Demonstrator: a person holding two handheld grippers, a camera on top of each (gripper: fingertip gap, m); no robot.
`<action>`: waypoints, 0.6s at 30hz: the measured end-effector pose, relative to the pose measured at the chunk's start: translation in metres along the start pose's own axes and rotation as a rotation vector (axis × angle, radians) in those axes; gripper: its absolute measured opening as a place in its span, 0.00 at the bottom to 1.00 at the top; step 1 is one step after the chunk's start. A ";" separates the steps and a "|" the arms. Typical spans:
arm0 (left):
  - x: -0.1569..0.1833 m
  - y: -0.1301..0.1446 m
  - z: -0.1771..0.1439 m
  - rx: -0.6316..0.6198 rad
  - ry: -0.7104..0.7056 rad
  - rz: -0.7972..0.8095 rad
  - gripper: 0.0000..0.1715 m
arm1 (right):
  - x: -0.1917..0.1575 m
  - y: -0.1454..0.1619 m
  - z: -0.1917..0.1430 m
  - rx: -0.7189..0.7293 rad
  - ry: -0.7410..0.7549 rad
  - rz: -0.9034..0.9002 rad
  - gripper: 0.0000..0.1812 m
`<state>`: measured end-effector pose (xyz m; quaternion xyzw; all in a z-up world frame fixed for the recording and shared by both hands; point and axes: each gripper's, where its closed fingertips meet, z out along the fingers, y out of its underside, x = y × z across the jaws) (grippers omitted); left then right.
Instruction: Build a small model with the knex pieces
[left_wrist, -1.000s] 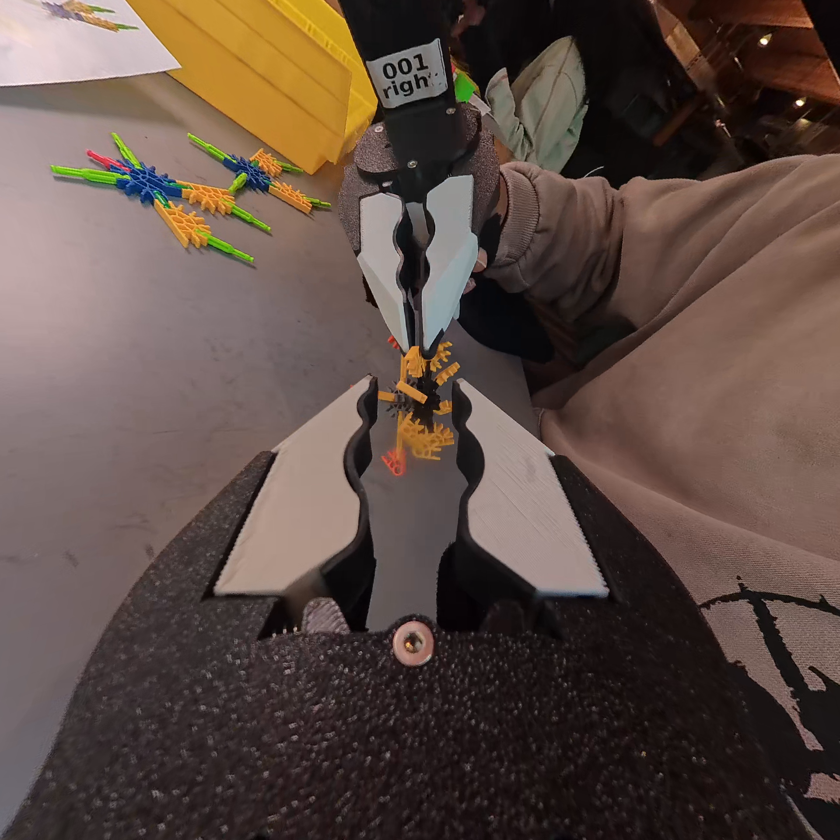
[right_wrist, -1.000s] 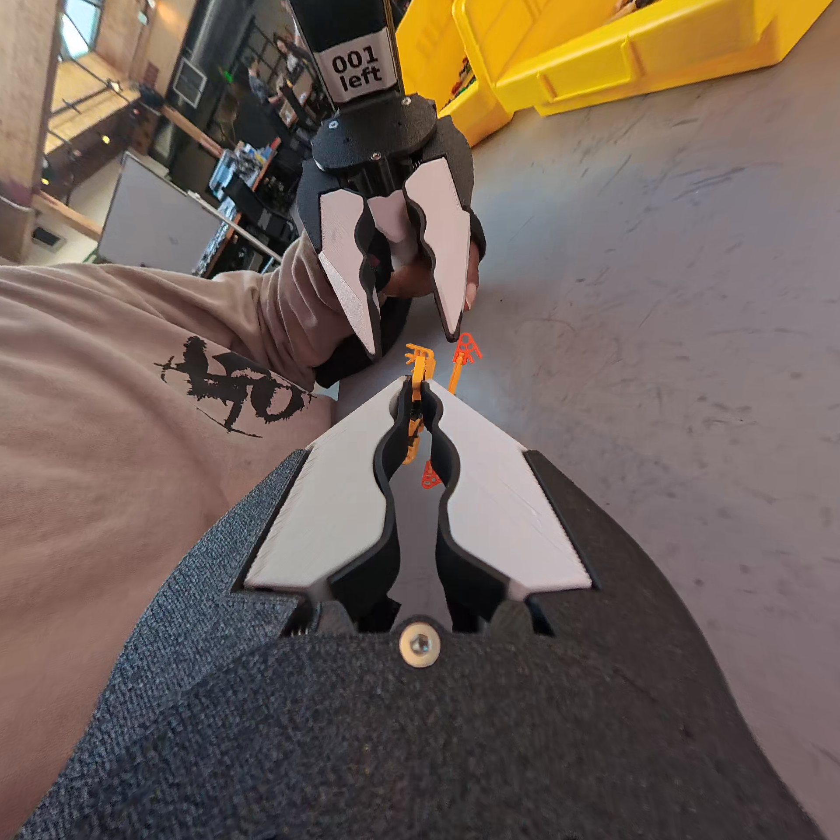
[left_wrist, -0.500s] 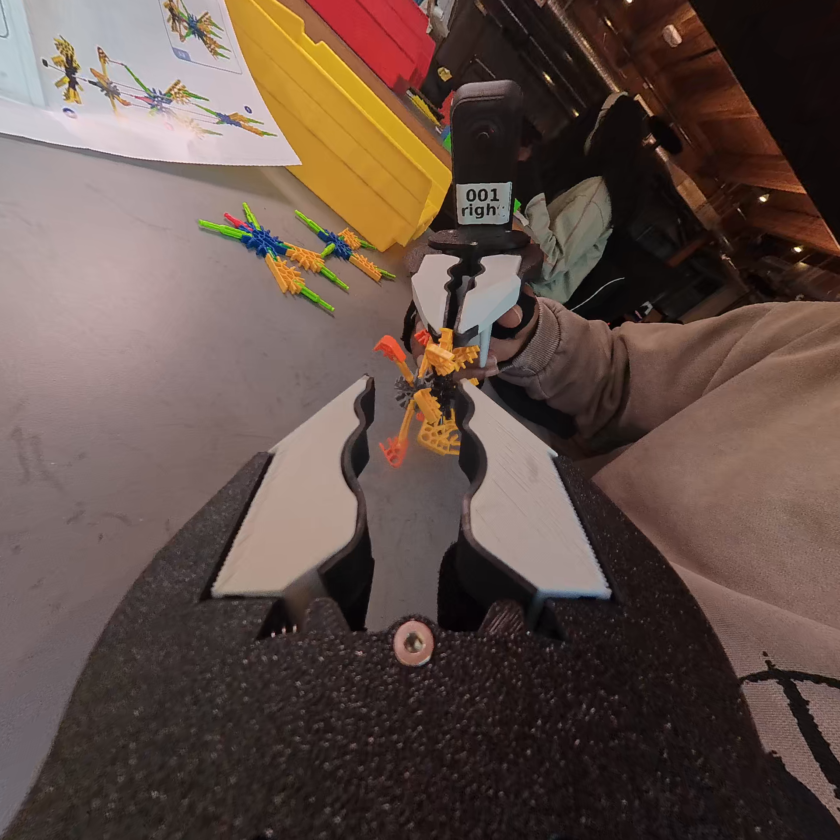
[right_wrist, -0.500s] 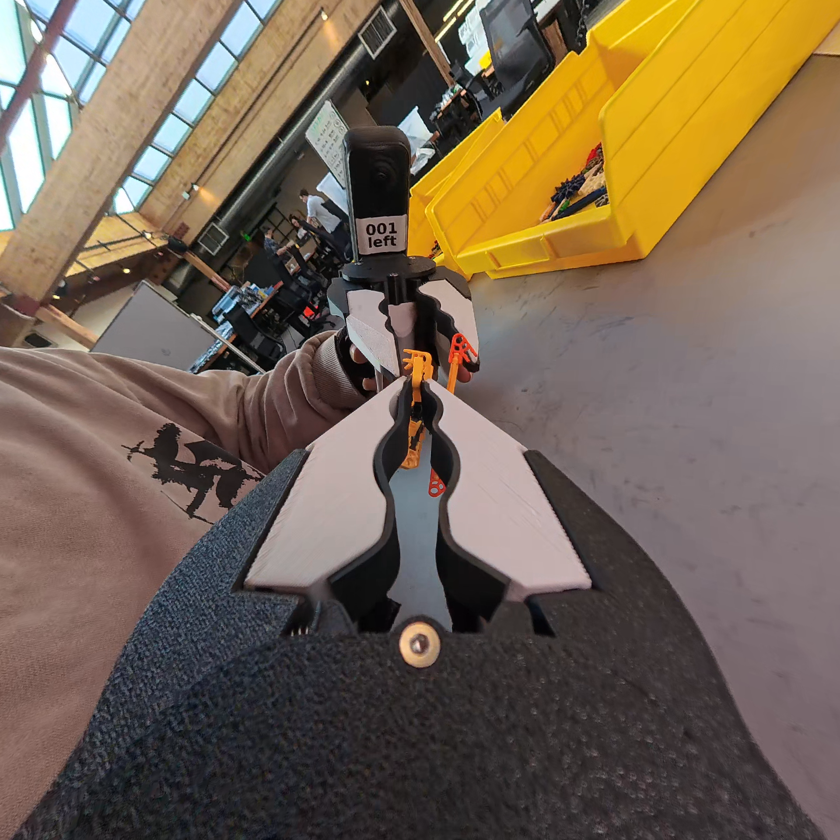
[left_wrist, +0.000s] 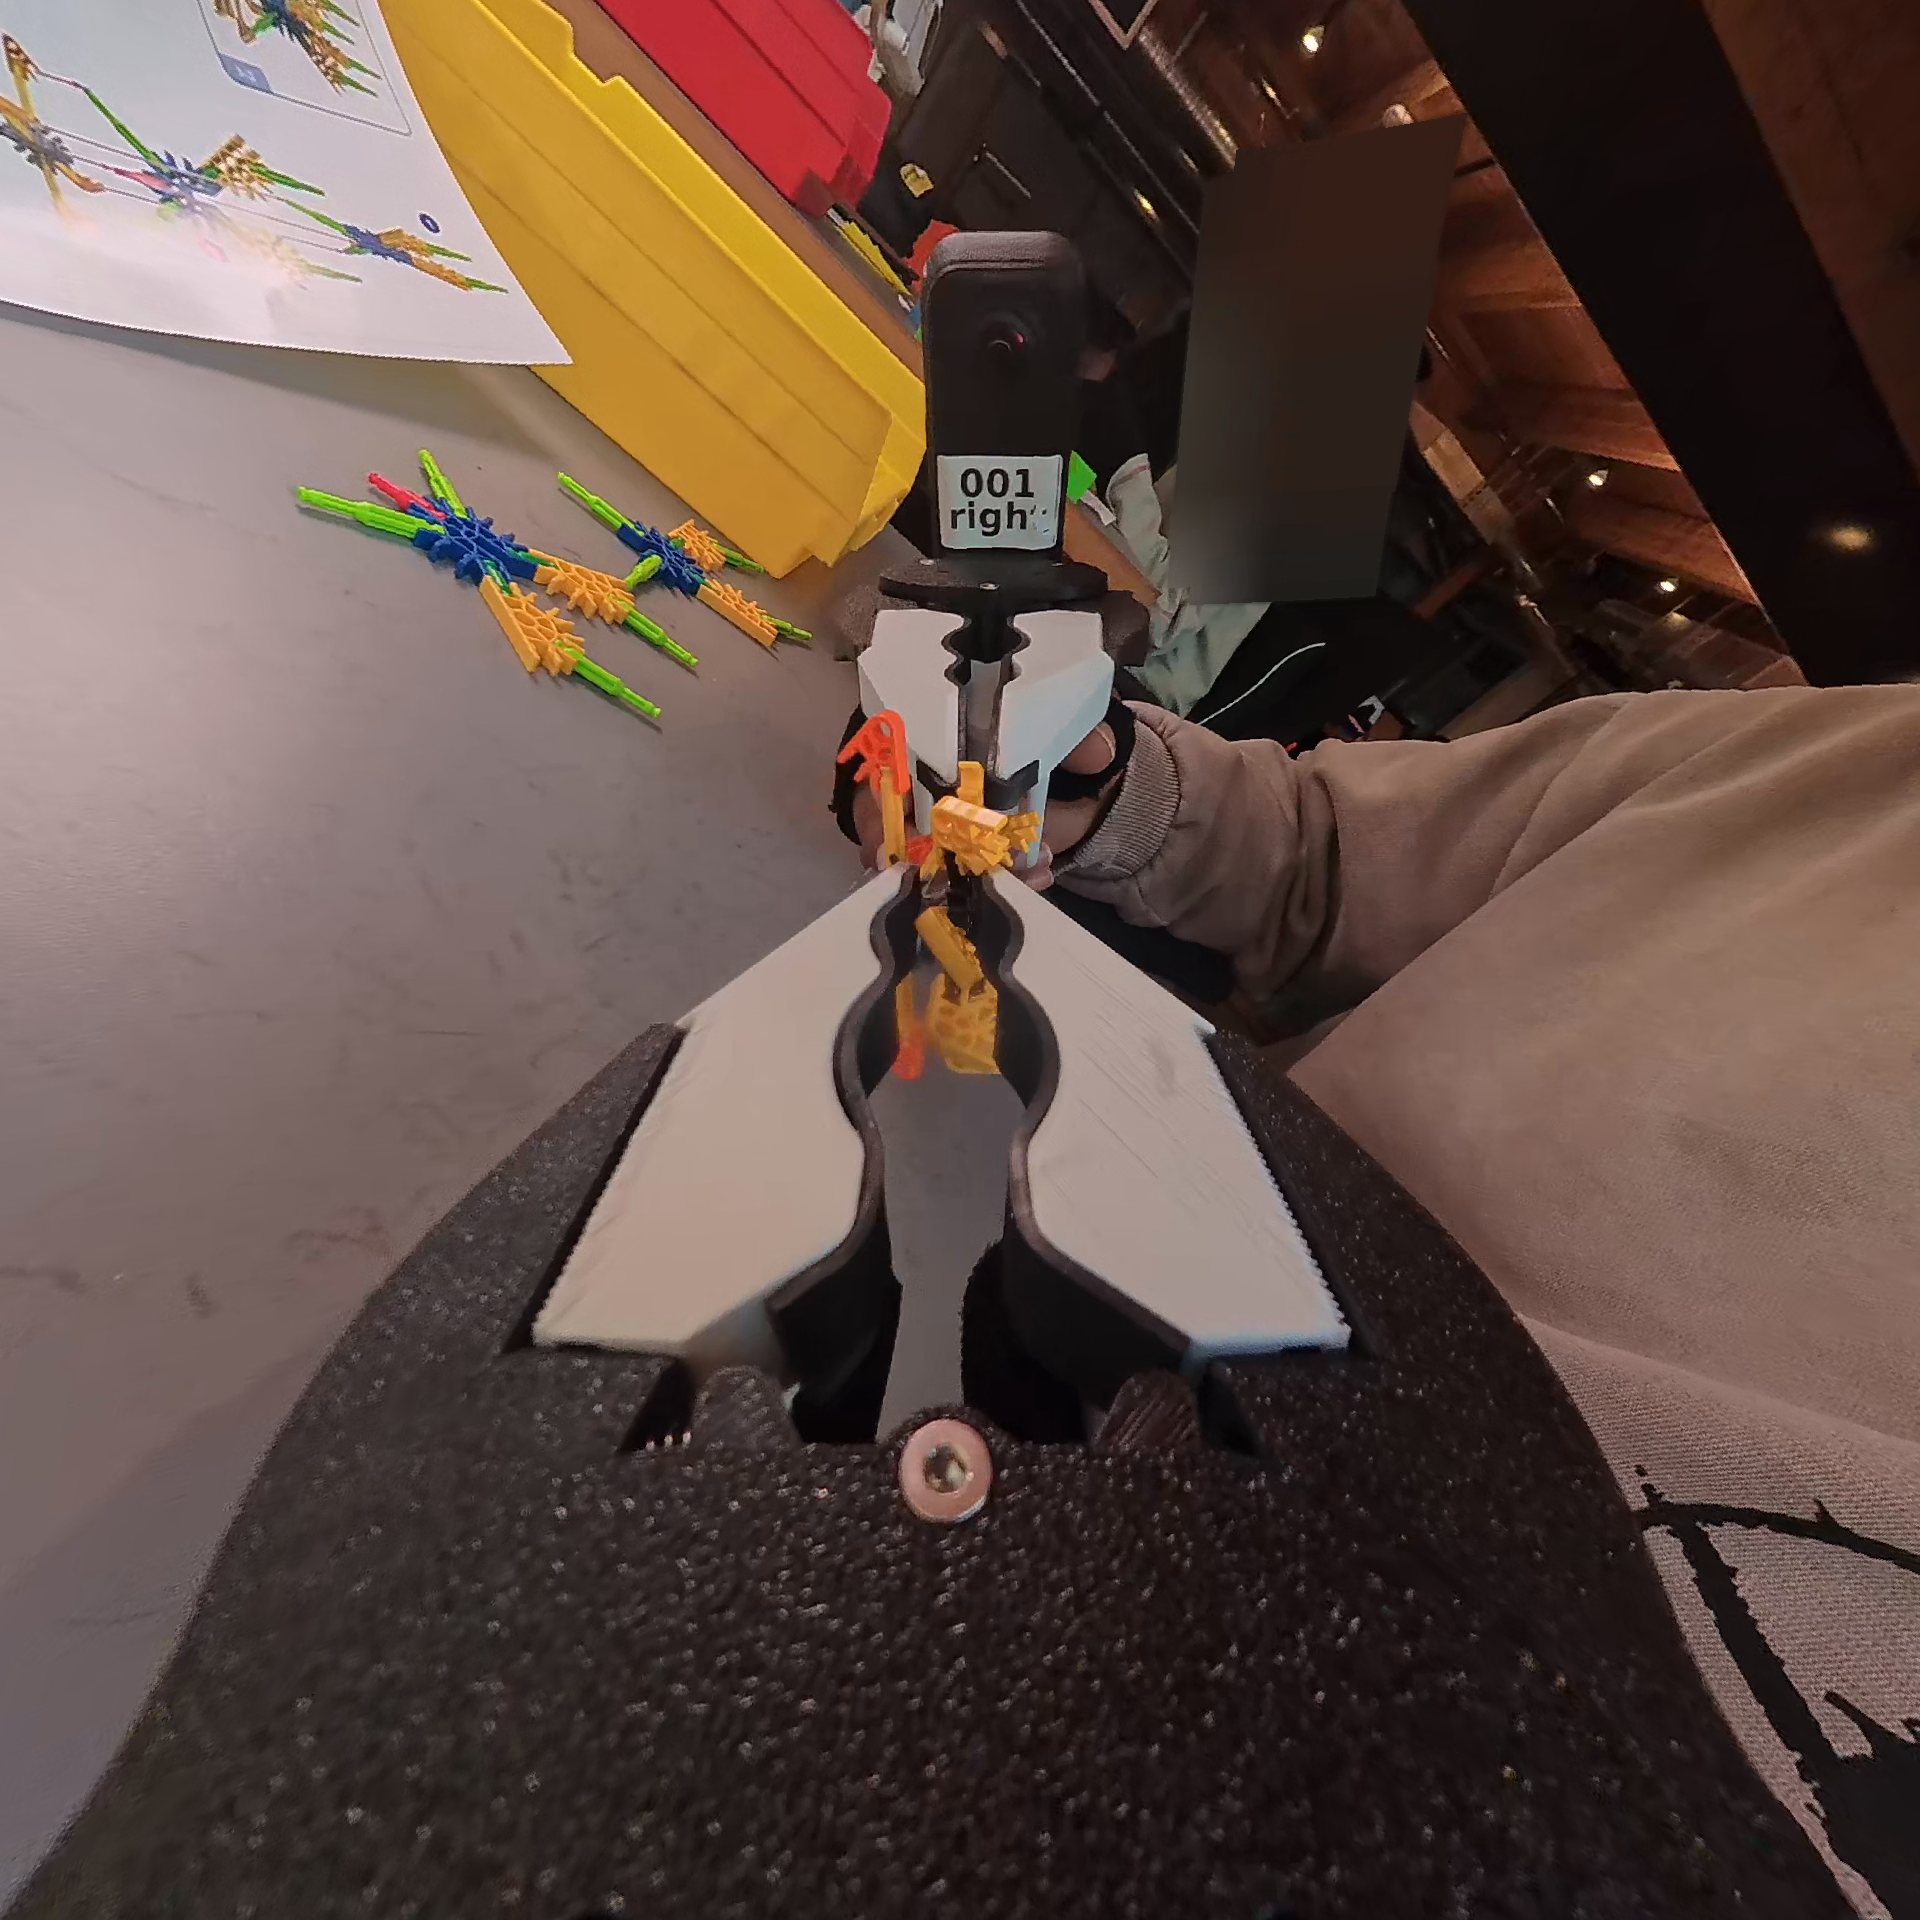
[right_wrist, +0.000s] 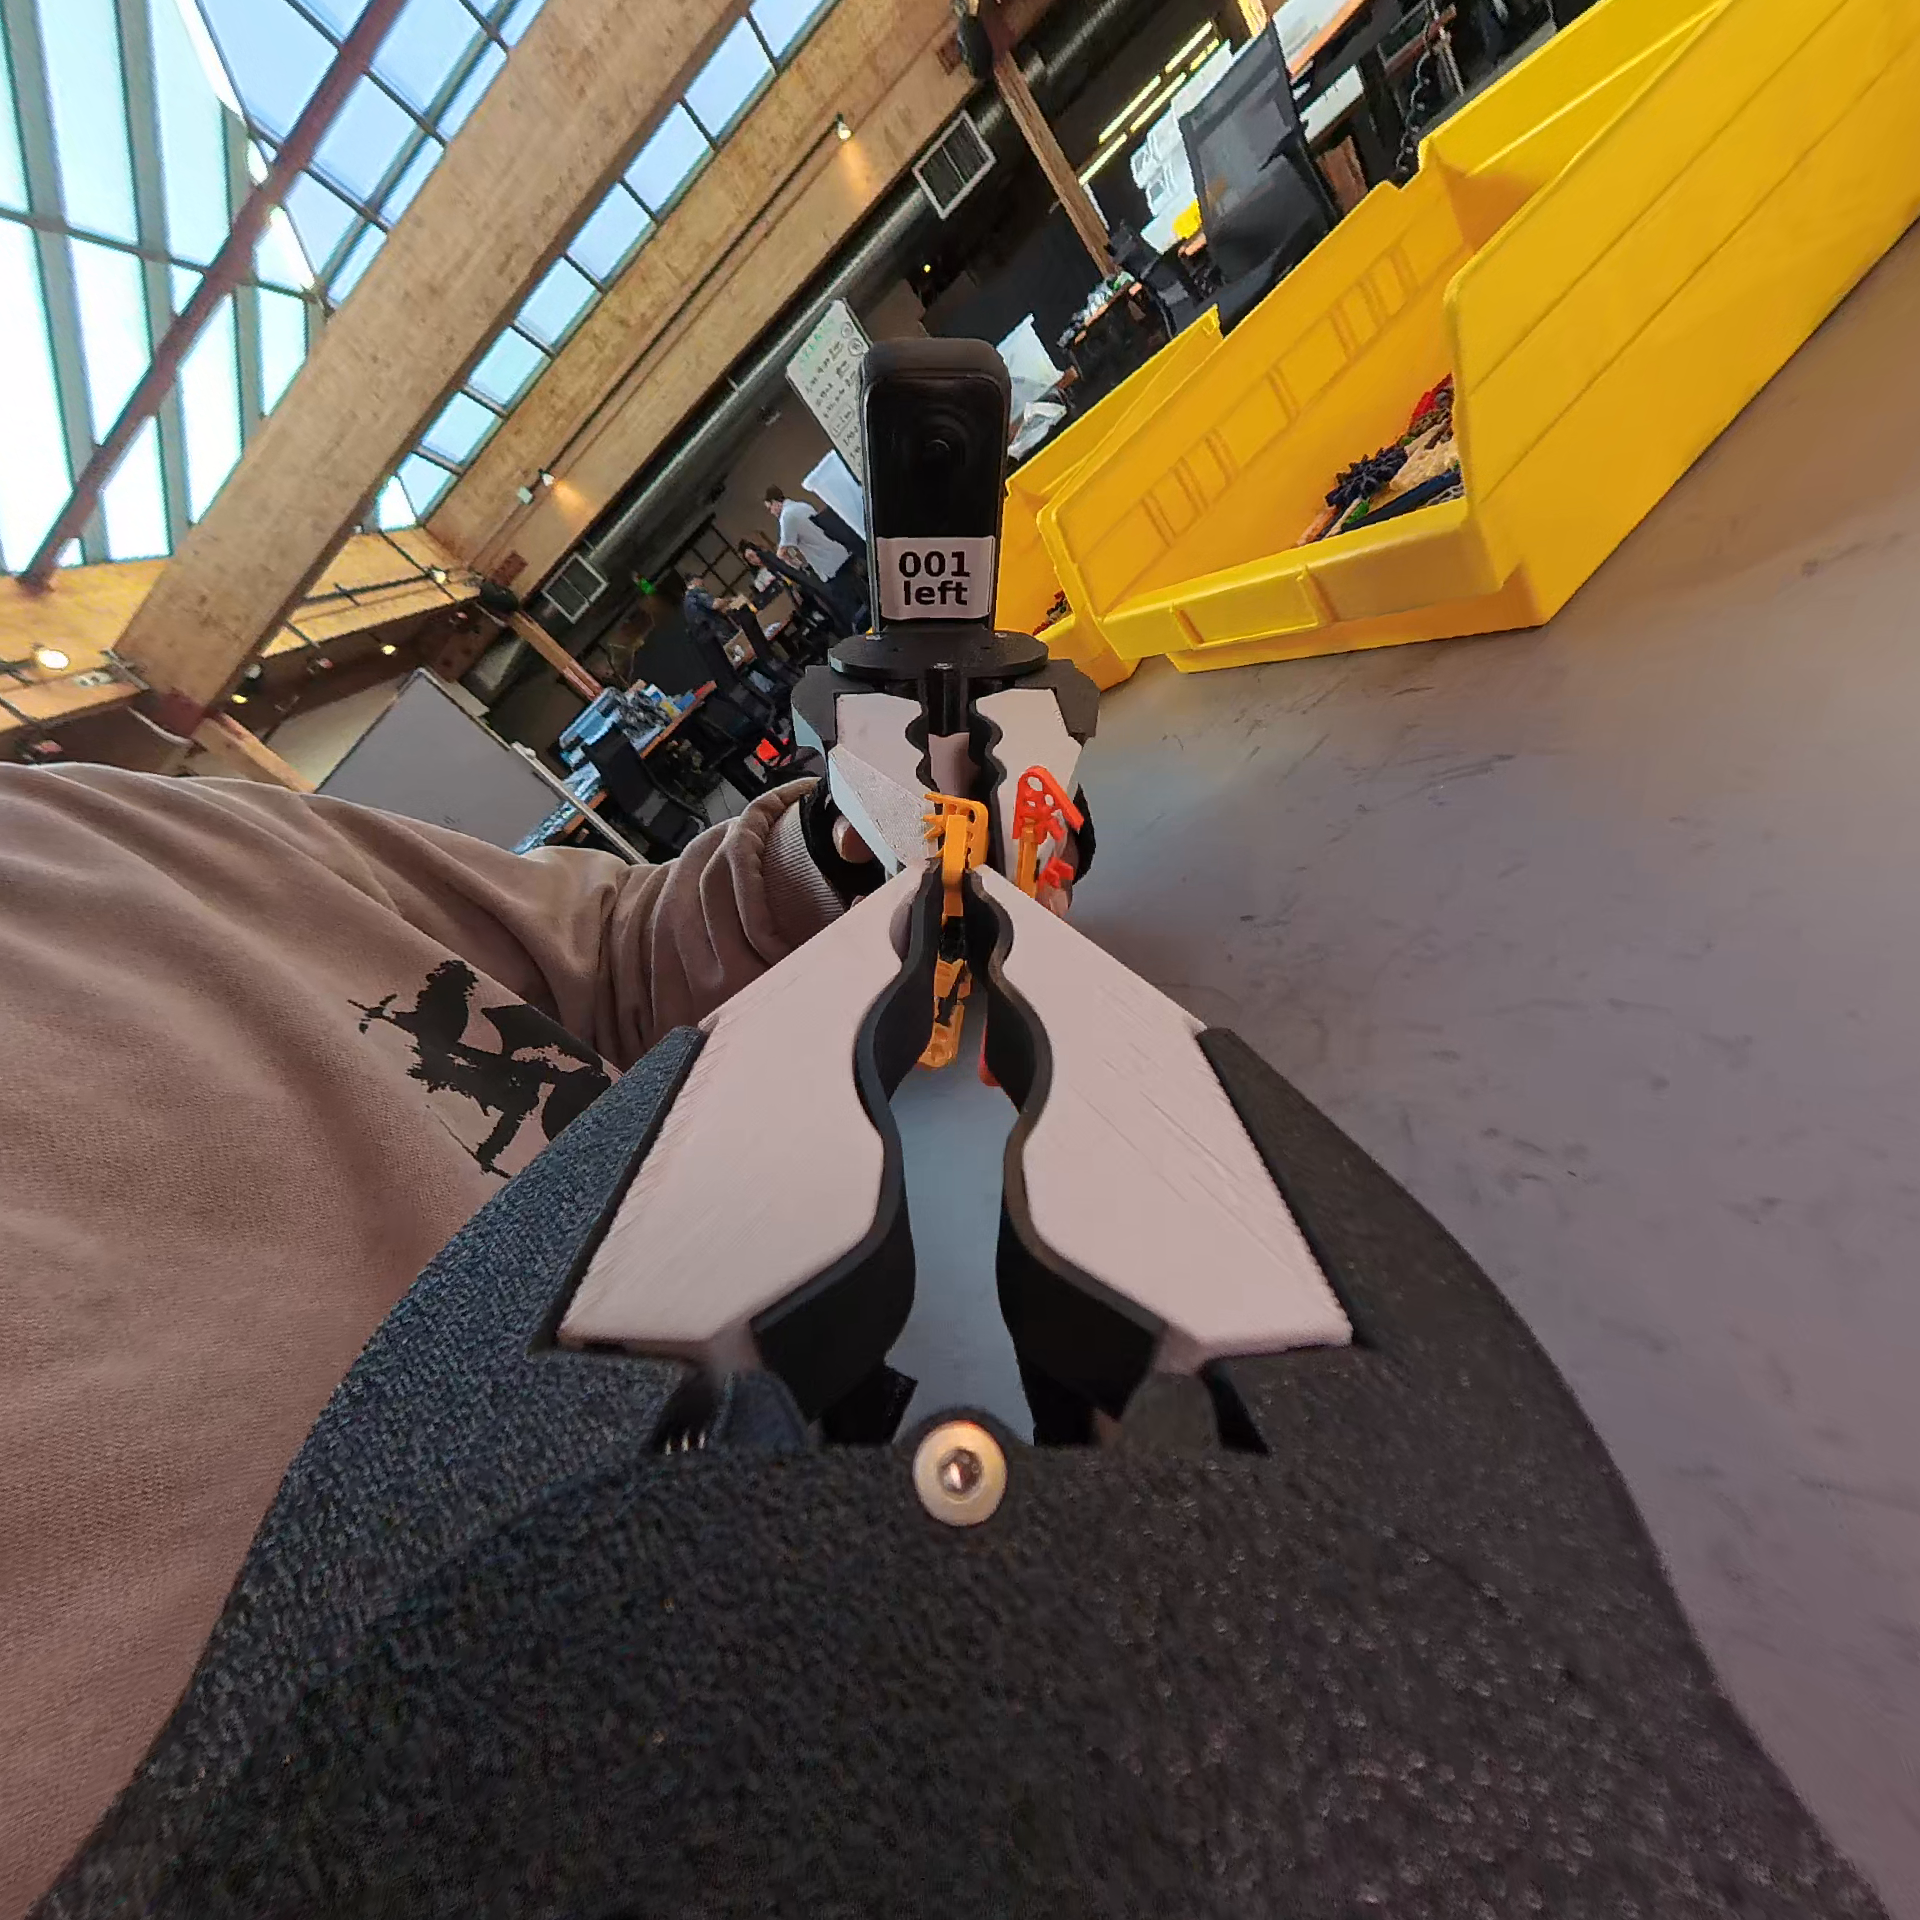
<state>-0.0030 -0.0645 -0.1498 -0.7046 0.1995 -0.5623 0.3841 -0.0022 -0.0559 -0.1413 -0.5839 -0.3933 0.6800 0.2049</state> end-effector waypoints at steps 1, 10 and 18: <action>0.002 0.000 0.000 0.002 0.009 -0.003 0.05 | 0.000 0.000 0.000 -0.001 -0.002 0.005 0.01; 0.003 0.004 0.001 -0.024 0.027 -0.024 0.04 | 0.000 0.005 -0.002 -0.034 -0.029 0.032 0.01; 0.008 0.005 0.004 -0.028 0.049 -0.016 0.09 | -0.002 0.003 -0.004 -0.050 -0.020 -0.012 0.01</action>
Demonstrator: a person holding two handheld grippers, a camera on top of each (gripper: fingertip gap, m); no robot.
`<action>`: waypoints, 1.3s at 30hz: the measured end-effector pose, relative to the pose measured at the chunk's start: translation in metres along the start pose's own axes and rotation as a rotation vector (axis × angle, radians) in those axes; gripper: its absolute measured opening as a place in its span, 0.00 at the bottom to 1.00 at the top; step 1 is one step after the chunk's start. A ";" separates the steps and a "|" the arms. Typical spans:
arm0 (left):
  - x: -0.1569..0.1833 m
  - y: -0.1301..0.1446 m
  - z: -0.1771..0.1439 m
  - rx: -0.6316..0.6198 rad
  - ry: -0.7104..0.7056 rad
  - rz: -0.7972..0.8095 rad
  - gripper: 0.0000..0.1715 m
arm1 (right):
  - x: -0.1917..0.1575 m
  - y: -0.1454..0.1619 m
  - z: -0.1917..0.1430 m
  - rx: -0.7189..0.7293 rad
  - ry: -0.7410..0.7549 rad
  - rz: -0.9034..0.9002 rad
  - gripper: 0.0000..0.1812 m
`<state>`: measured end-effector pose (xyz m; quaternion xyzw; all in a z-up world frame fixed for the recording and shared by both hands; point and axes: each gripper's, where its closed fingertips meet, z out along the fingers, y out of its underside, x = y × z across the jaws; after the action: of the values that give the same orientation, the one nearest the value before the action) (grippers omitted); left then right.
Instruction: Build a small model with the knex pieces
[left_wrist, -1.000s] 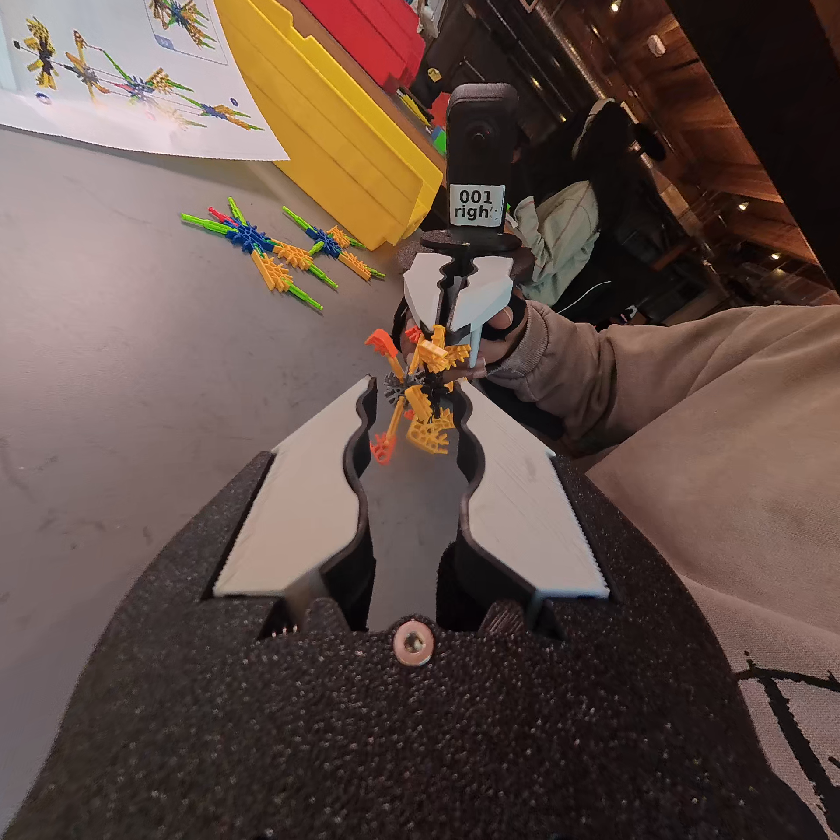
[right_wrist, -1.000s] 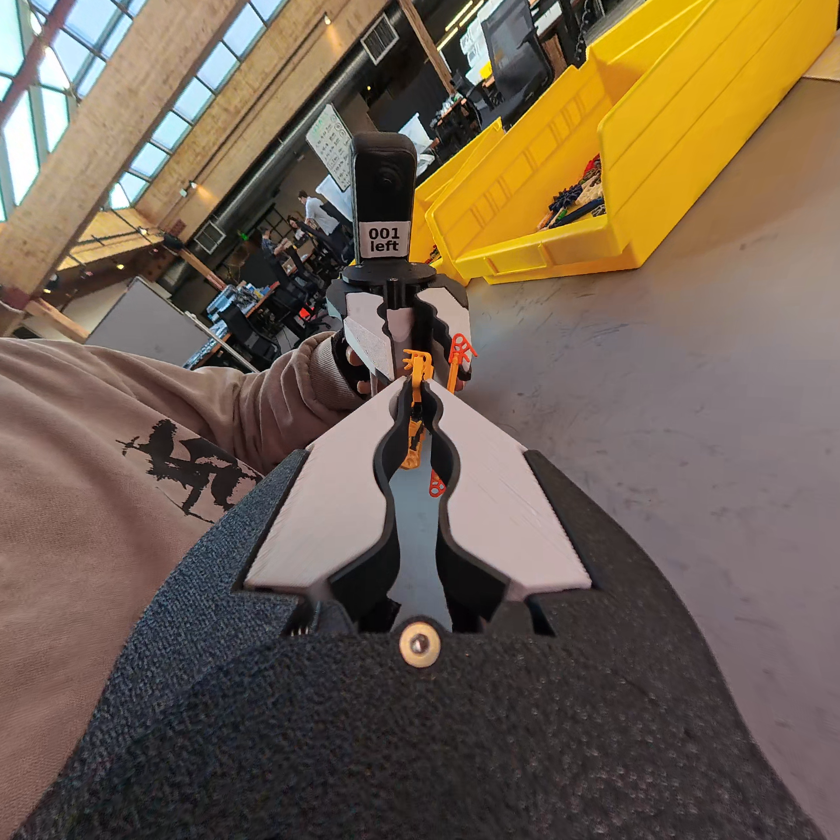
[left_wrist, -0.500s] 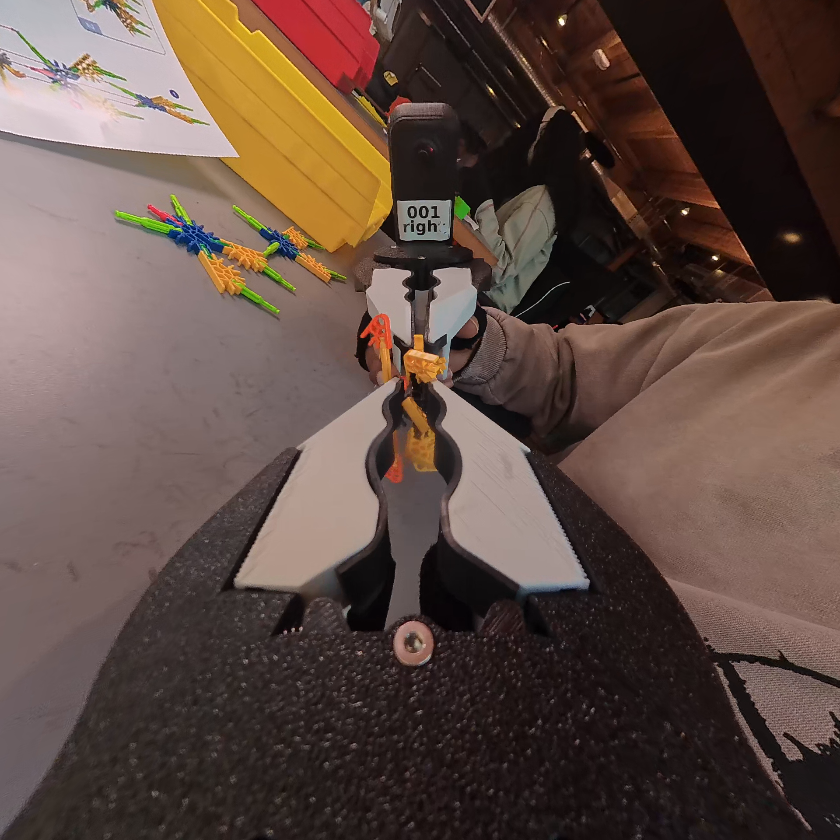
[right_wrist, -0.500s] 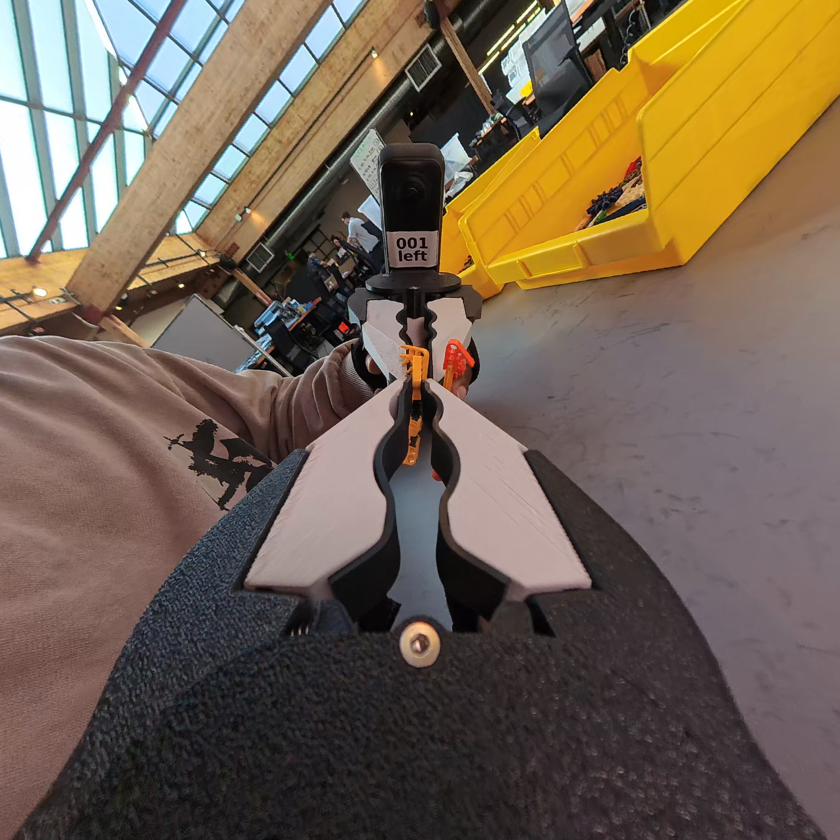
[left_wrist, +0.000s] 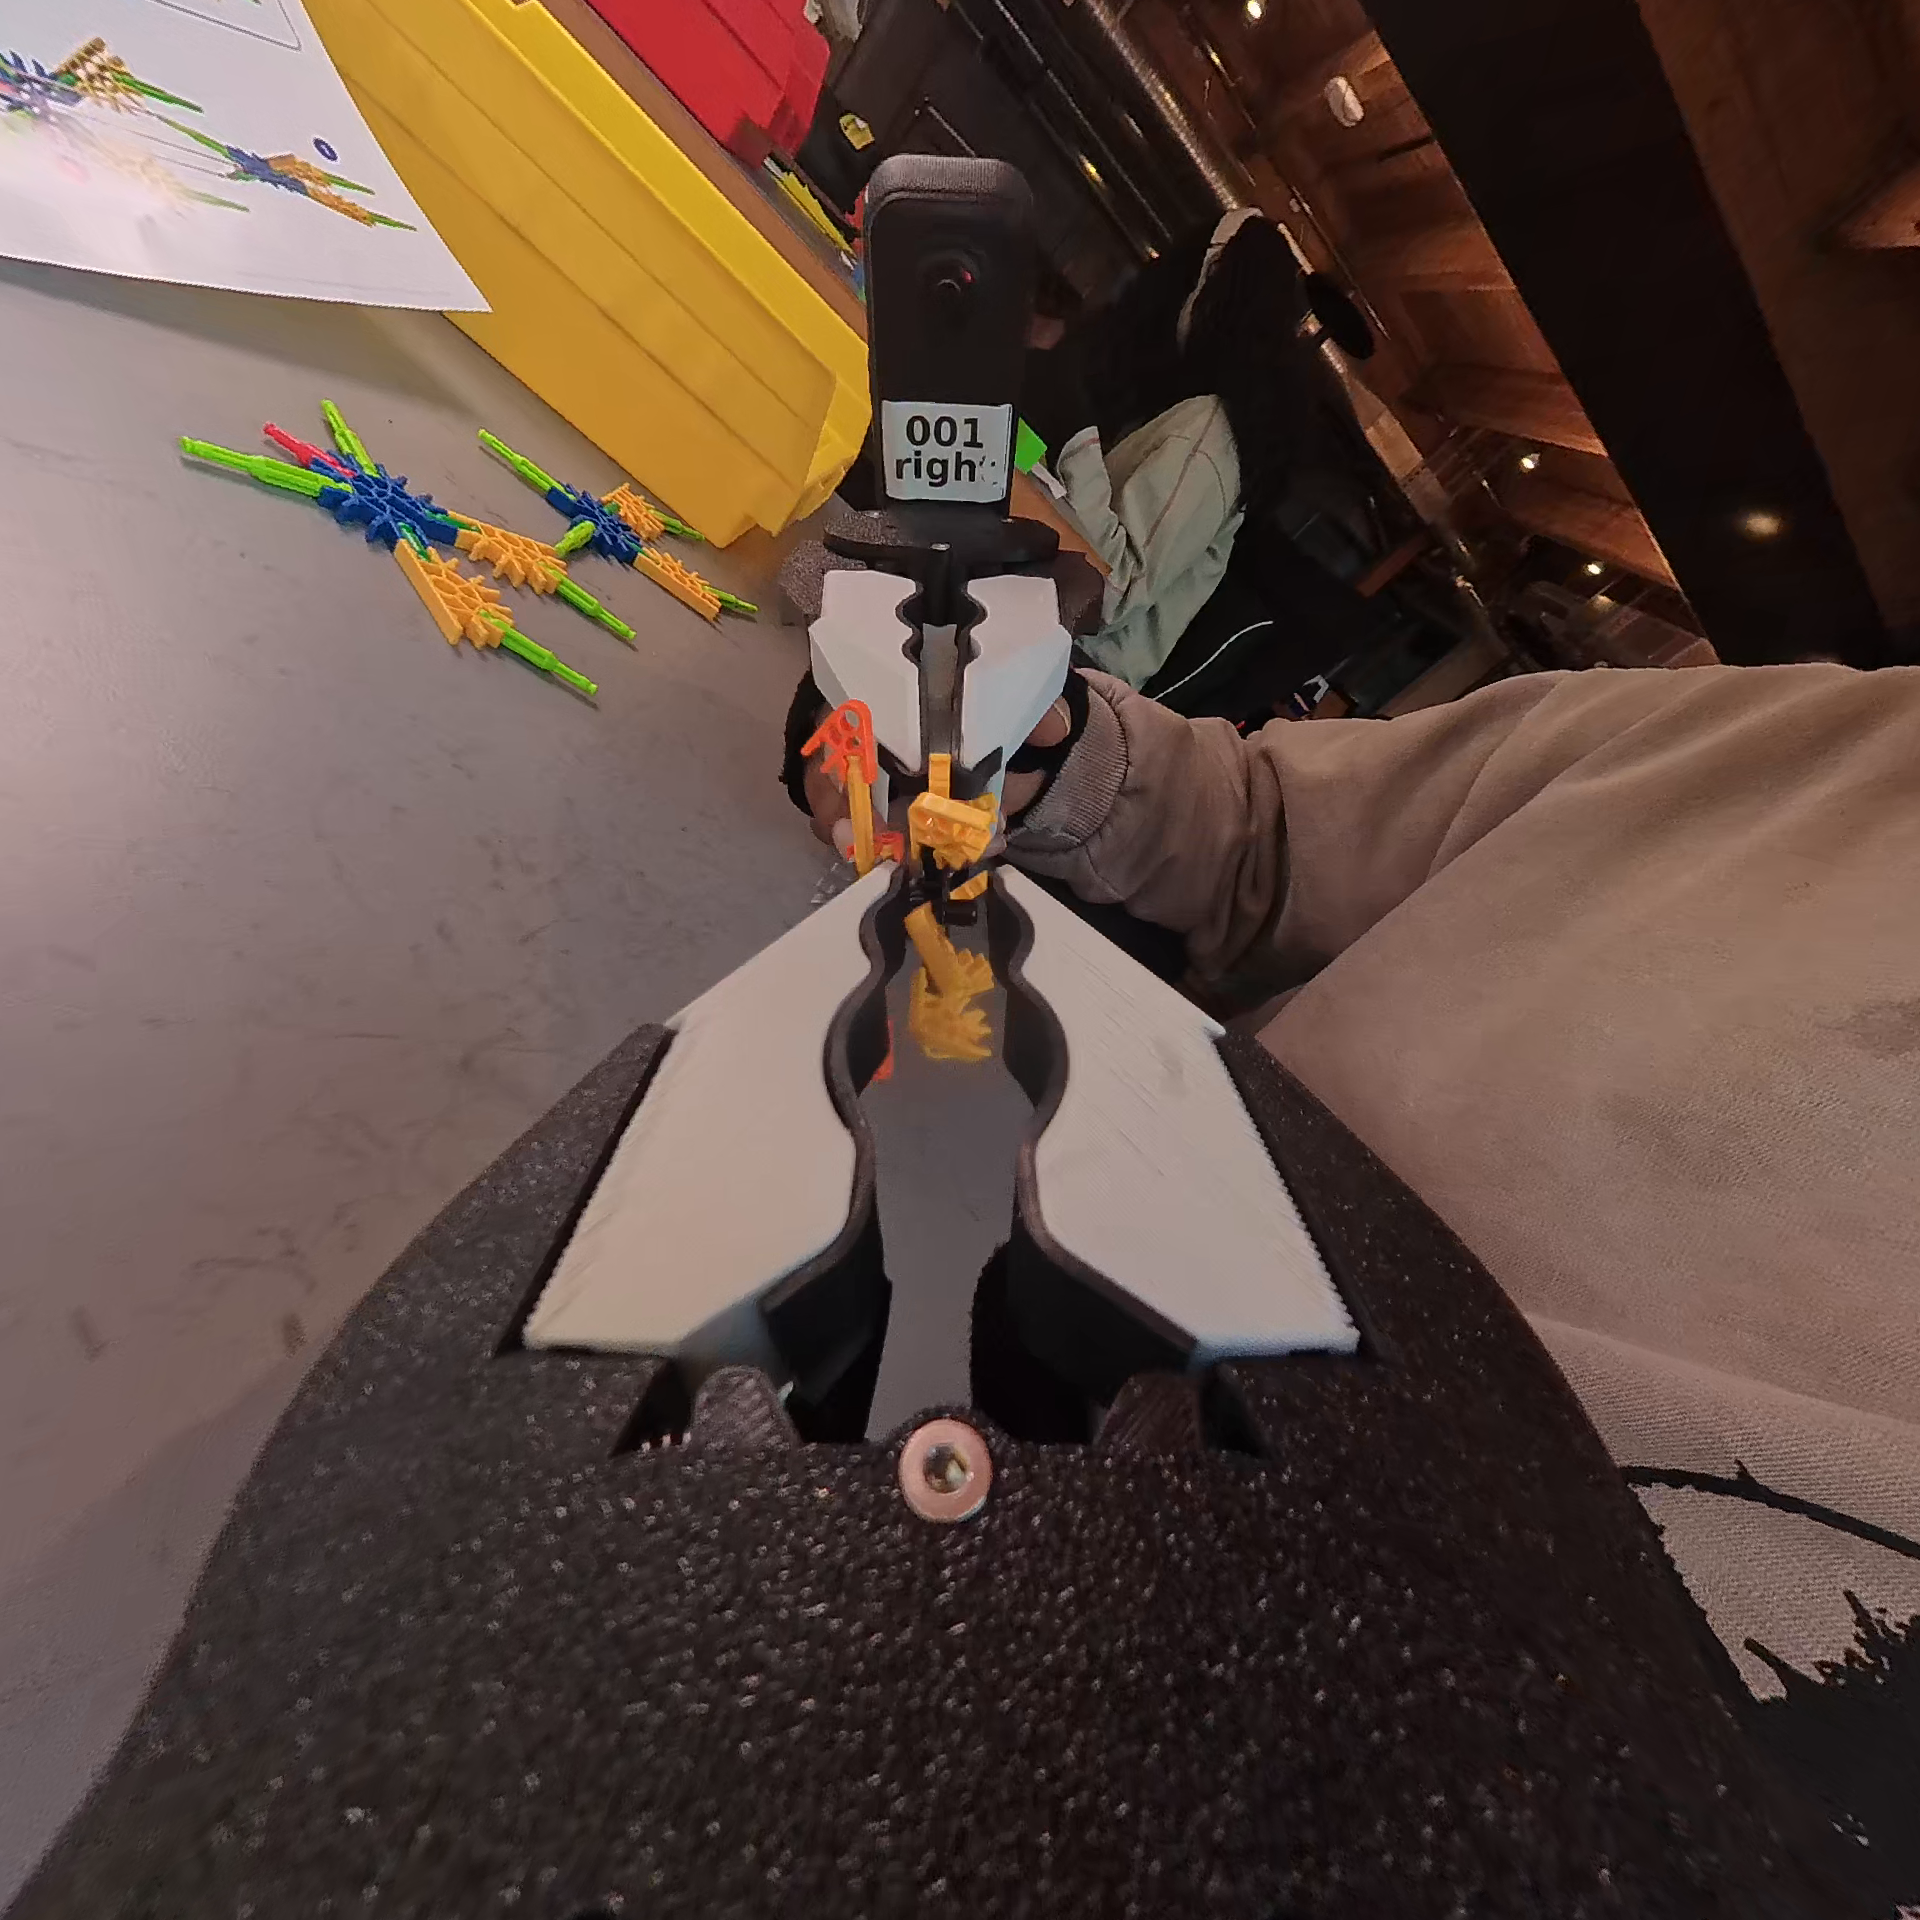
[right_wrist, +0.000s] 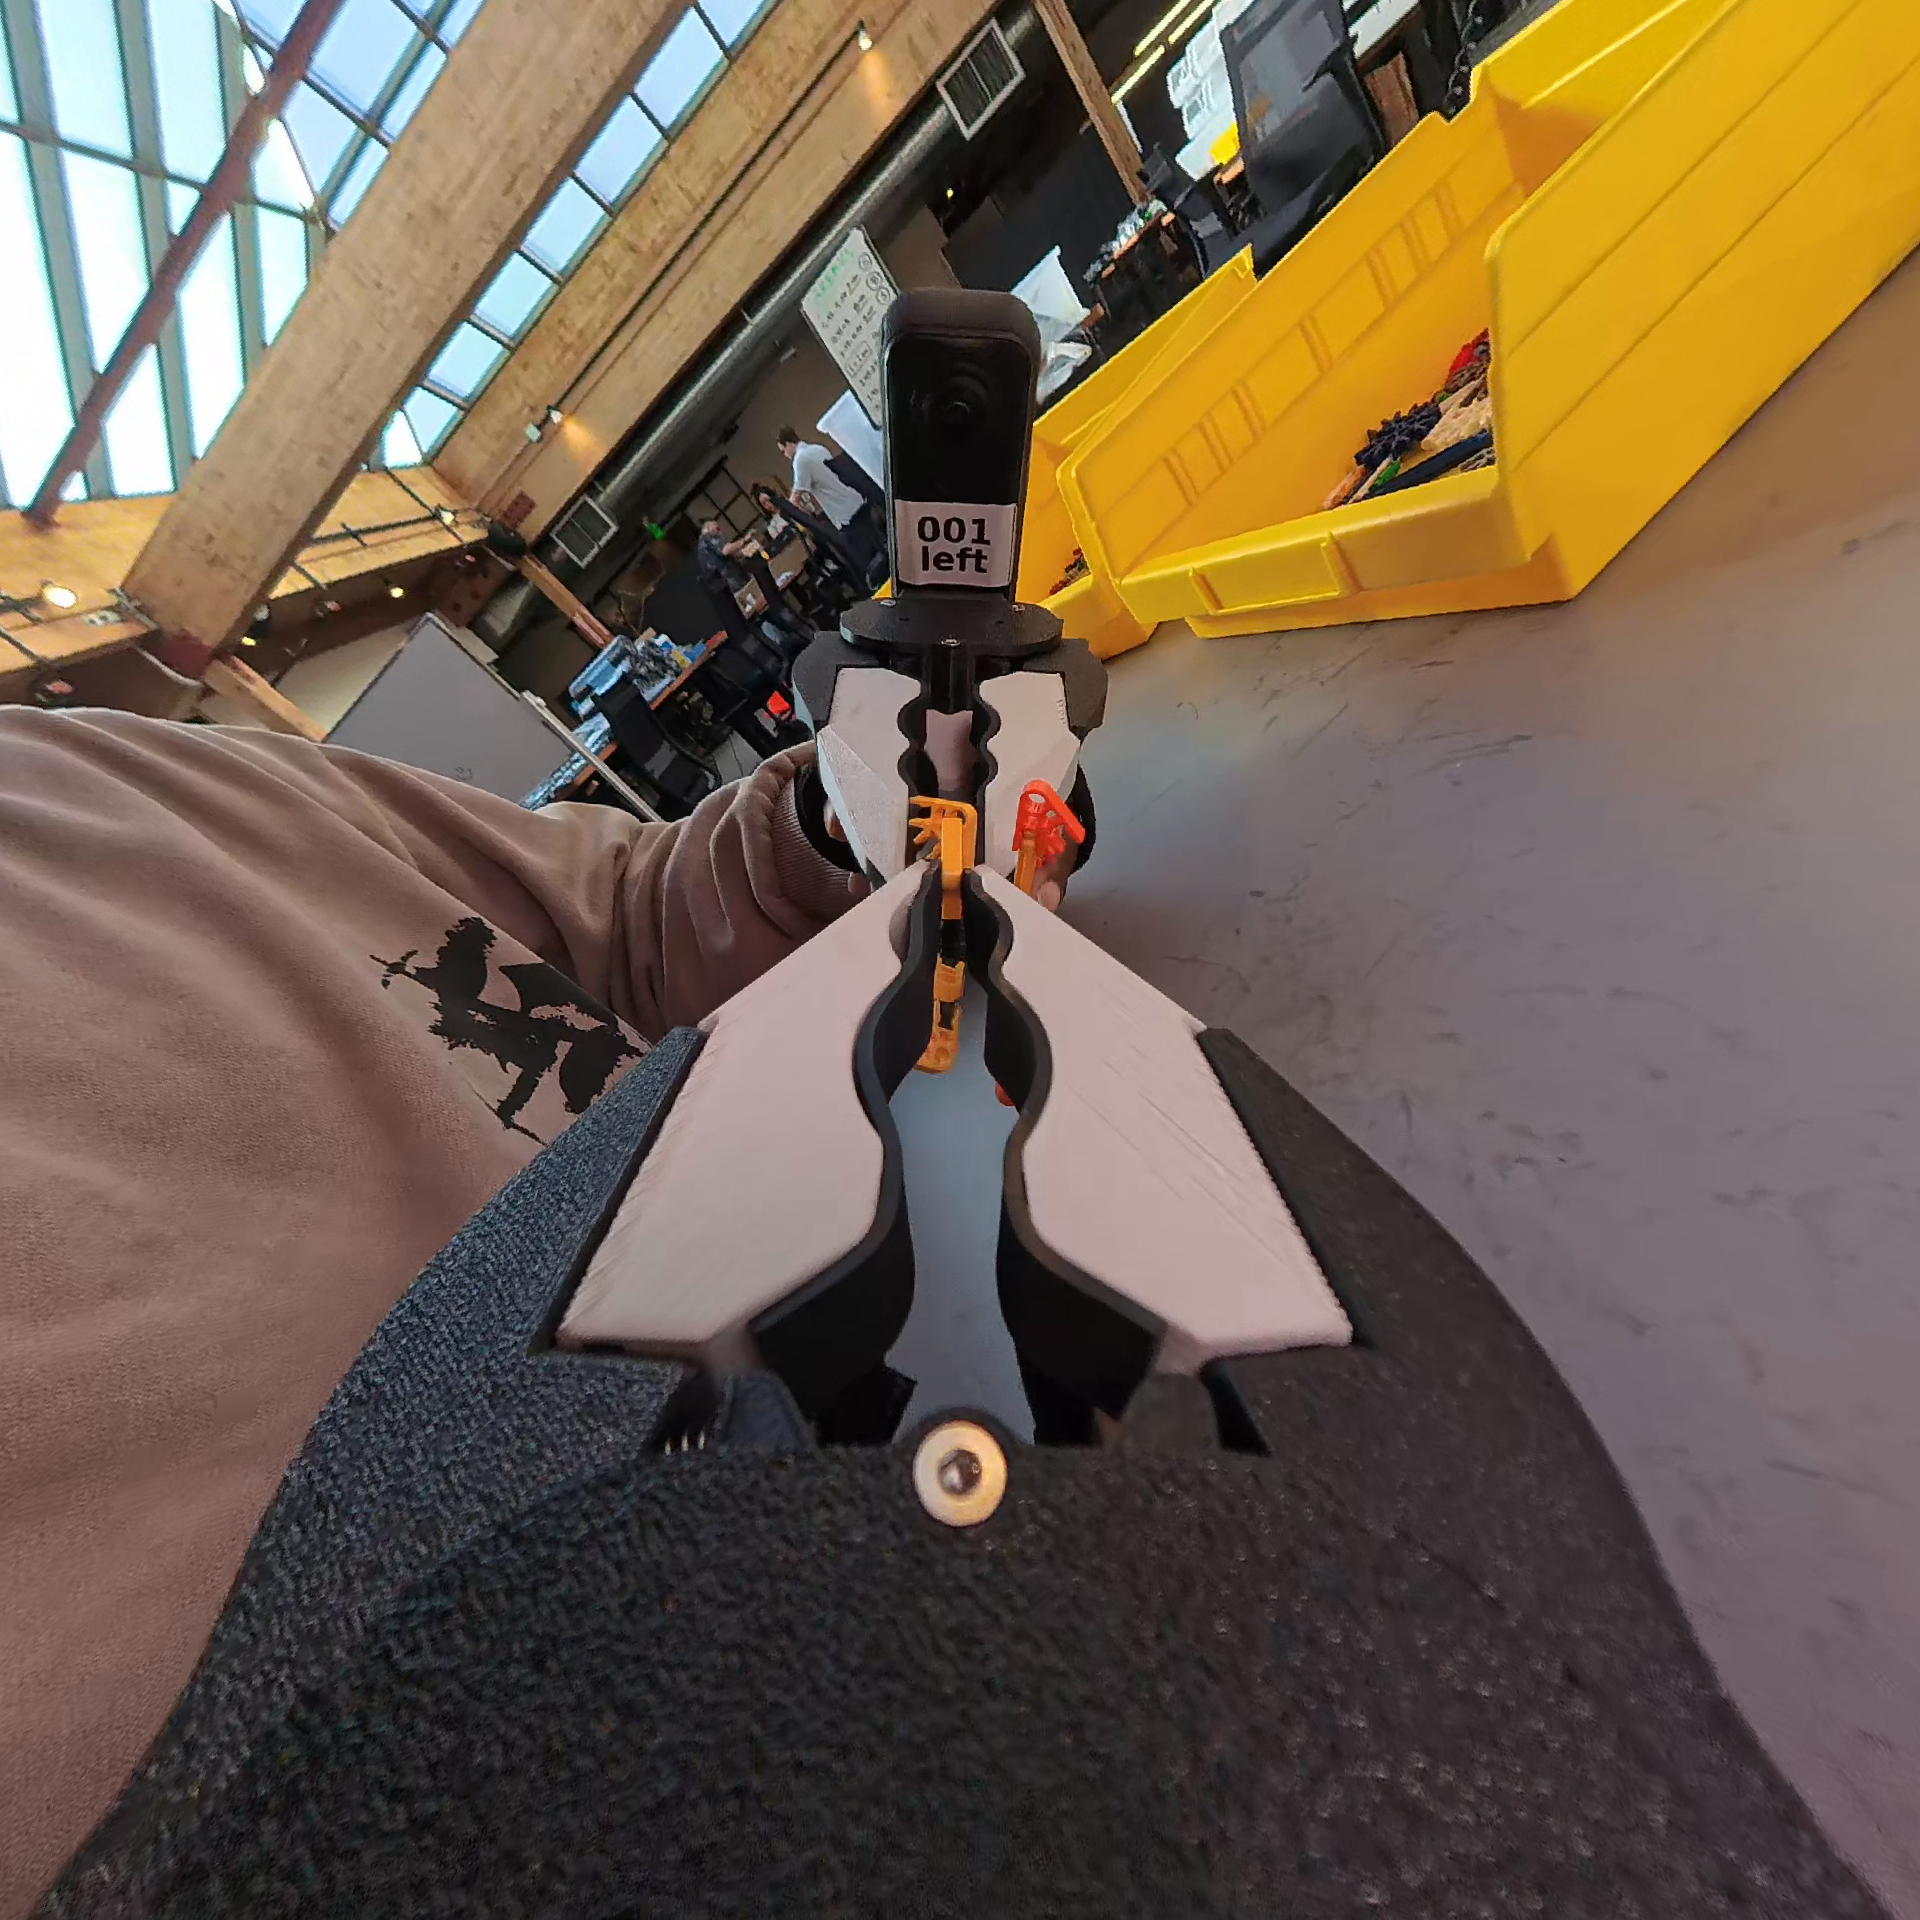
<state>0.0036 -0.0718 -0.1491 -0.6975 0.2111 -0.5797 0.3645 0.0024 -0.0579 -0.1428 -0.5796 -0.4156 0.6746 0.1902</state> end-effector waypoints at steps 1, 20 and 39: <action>0.000 0.000 0.000 -0.003 -0.006 0.011 0.10 | 0.001 -0.002 -0.001 0.013 0.005 0.006 0.01; 0.000 0.001 0.006 -0.007 -0.056 0.044 0.11 | -0.004 -0.011 -0.001 0.101 -0.046 0.028 0.01; 0.018 0.044 0.018 -0.259 0.065 0.011 0.02 | -0.023 0.042 -0.013 -0.724 -0.150 -0.375 0.01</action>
<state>0.0311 -0.1085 -0.1716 -0.7184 0.2997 -0.5681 0.2673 0.0297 -0.0950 -0.1606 -0.4728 -0.7371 0.4788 0.0627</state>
